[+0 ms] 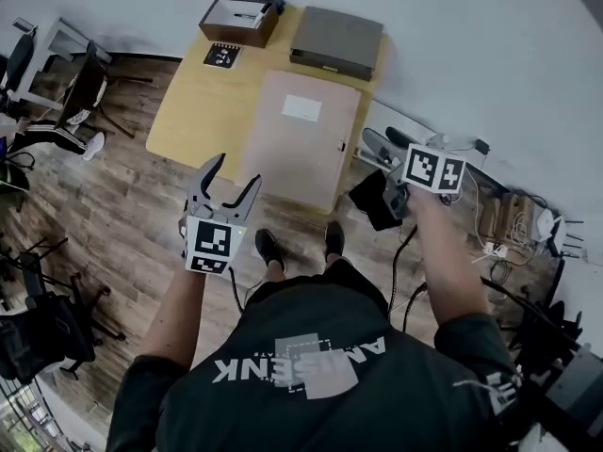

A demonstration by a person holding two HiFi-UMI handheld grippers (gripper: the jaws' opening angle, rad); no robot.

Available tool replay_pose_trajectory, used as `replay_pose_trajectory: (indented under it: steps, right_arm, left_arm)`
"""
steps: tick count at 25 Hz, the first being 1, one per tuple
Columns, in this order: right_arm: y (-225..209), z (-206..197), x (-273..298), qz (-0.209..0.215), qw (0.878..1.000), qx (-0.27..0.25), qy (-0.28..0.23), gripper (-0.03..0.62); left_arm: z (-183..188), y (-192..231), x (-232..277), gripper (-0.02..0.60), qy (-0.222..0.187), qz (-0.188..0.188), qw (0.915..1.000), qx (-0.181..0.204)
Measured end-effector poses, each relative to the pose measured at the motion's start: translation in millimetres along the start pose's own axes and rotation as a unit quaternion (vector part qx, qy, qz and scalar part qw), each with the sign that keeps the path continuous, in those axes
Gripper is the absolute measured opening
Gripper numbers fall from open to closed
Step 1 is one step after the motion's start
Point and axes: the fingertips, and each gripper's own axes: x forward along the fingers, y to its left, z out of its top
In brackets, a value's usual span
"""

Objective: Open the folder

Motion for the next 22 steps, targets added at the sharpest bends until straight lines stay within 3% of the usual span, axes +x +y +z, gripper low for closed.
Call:
replay_pose_trajectory:
  steps: [4,10,22]
  right_arm:
    - [-29,-26,36,0.006,0.998,0.035,0.046,0.298]
    - [-60,-49,72,0.013,0.994,0.076,0.083,0.298]
    - [-85,-61,98,0.012,0.987,0.117,0.113,0.296]
  left_arm:
    - [-34,-18,21,0.285,0.045,-0.017,0.9976,0.049]
    - [-76,-36,47,0.285,0.093,-0.042,0.9911,0.085]
    - [-110,-57,64,0.285,0.132,-0.068,0.9823,0.114]
